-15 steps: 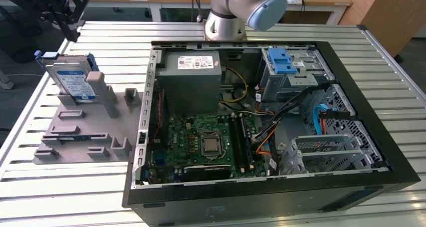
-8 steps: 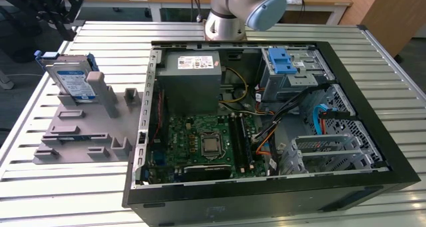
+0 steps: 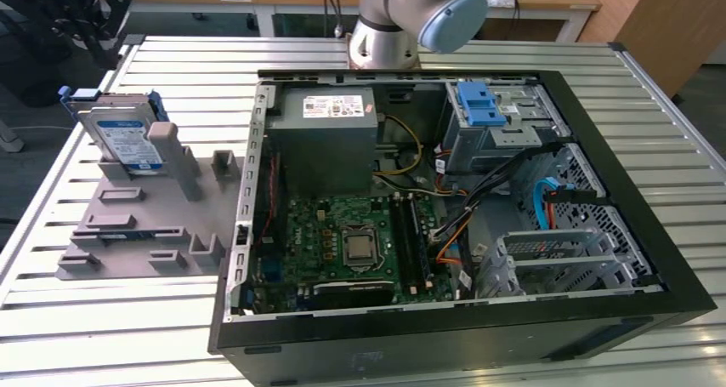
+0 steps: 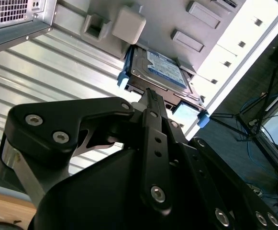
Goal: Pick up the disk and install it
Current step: 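Reach for the disk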
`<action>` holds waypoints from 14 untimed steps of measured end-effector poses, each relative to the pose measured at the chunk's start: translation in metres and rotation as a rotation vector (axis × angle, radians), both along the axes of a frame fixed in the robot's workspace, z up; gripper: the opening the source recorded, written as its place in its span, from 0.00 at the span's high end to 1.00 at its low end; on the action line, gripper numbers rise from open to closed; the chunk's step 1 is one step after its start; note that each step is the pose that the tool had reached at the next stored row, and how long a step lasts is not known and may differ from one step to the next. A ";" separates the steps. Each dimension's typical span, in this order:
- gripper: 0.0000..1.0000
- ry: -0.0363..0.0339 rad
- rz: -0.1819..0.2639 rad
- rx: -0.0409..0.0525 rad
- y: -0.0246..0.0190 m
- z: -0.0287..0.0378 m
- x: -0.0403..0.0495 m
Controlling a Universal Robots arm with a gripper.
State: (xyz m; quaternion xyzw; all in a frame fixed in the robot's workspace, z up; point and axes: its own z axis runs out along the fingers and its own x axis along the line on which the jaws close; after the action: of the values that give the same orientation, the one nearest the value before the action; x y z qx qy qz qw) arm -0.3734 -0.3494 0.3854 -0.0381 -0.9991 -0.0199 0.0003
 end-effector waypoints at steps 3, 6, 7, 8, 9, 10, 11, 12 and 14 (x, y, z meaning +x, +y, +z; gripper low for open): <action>0.89 0.0000 0.000 0.0000 0.0006 -0.0006 -0.0040; 0.89 0.0001 0.000 0.0000 0.0011 -0.0014 -0.0081; 0.89 0.0001 0.000 0.0000 0.0013 -0.0017 -0.0093; 0.89 0.0000 0.000 0.0001 0.0014 -0.0019 -0.0102; 0.89 0.0000 0.000 0.0001 0.0014 -0.0020 -0.0104; 0.89 0.0001 0.000 0.0001 0.0014 -0.0020 -0.0104; 0.89 0.0001 0.000 0.0000 0.0014 -0.0019 -0.0105; 0.89 0.0002 0.000 0.0000 0.0014 -0.0019 -0.0106; 0.89 0.0000 0.000 0.0001 0.0014 -0.0022 -0.0109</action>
State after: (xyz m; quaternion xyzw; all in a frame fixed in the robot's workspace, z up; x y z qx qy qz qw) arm -0.3843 -0.3480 0.3833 -0.0381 -0.9991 -0.0199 0.0004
